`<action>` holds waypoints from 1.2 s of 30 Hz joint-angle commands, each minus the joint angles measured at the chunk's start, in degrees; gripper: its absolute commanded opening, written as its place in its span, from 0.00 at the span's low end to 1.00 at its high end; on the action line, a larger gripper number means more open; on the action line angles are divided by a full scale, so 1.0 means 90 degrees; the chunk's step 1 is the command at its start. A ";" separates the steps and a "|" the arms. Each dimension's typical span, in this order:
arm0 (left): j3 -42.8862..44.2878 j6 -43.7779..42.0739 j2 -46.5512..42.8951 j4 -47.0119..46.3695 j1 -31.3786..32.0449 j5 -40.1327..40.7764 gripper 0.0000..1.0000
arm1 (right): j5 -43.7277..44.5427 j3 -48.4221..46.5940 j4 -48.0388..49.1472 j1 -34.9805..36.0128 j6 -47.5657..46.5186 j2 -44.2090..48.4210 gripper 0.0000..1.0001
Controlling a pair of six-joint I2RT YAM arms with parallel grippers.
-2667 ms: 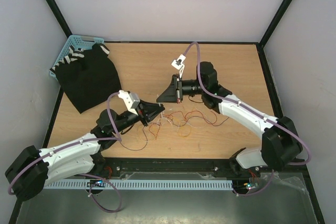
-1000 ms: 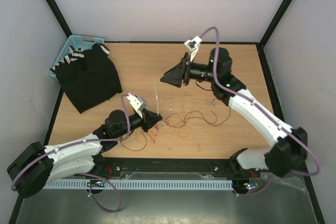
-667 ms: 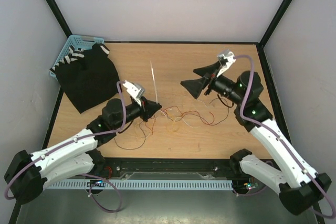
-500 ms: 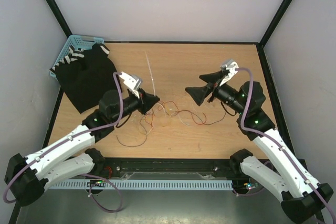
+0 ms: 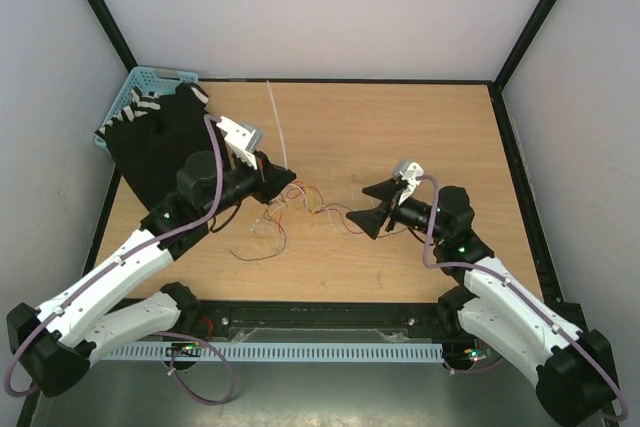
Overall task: Zip-tie the wires
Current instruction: Adjust the cable at the center of the board.
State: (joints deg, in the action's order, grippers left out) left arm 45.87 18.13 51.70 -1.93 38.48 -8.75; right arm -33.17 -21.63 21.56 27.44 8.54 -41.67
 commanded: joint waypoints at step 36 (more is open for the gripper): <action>0.0632 0.0184 -0.0141 0.0573 -0.0135 -0.0350 0.03 | -0.0327 -0.0100 0.2605 0.1277 -0.2637 -0.3058 0.24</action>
State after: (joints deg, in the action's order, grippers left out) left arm 48.82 19.62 51.24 4.29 37.76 -10.81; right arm -36.58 -22.70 45.95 38.65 -12.03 -68.01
